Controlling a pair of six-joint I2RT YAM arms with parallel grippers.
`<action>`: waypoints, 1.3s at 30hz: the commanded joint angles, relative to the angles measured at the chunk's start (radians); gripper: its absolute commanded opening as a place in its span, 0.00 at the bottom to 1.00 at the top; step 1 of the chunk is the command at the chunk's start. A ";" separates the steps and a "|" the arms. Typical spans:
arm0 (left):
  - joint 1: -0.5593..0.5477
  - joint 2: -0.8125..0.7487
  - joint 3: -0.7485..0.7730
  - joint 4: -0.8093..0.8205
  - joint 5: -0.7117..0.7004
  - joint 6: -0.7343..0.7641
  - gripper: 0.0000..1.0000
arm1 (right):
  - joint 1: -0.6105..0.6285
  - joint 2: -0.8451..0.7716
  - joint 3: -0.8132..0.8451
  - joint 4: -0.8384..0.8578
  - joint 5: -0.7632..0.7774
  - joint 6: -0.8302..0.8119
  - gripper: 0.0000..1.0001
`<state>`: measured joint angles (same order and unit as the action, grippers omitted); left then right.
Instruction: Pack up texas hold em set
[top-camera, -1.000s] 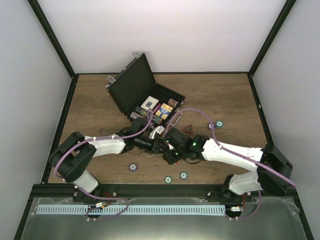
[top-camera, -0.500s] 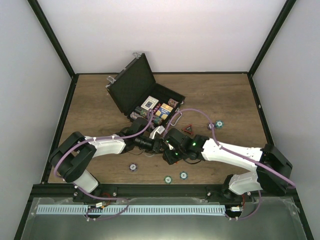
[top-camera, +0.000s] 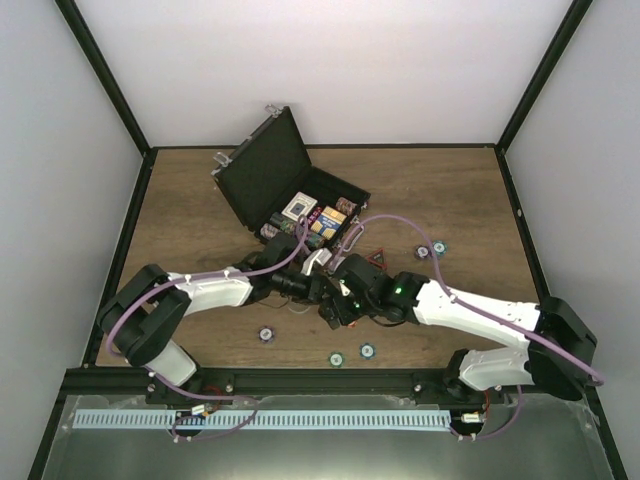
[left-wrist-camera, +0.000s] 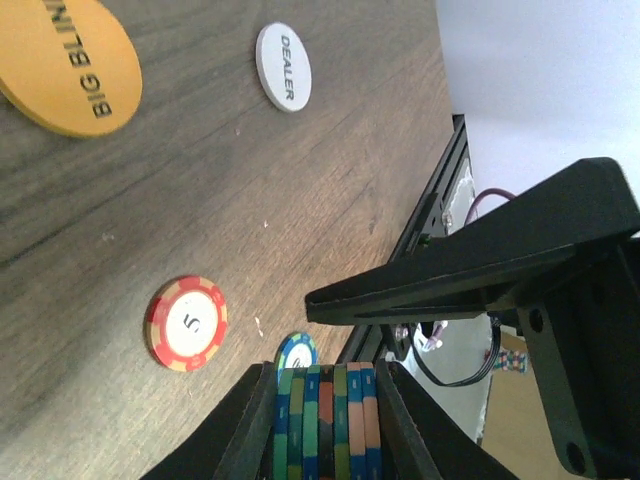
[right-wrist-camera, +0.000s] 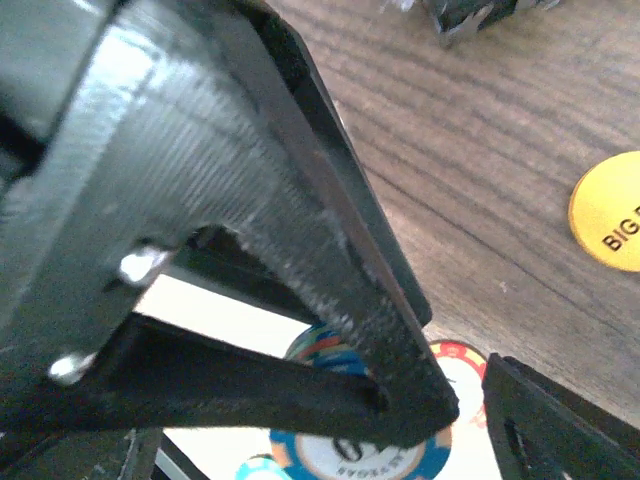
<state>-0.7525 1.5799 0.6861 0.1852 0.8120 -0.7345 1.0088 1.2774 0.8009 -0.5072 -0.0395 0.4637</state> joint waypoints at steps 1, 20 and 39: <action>0.043 -0.034 0.070 -0.095 -0.039 0.112 0.13 | -0.012 -0.057 0.018 0.050 0.056 0.002 0.90; 0.174 0.184 0.629 -0.705 -0.542 0.636 0.11 | -0.339 -0.200 -0.078 0.162 0.013 0.040 0.98; 0.143 0.251 0.586 -0.655 -0.630 0.685 0.10 | -0.357 -0.201 -0.141 0.225 -0.027 0.094 0.98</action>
<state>-0.6033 1.8160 1.2778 -0.4995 0.1848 -0.0708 0.6621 1.0706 0.6533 -0.3122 -0.0597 0.5438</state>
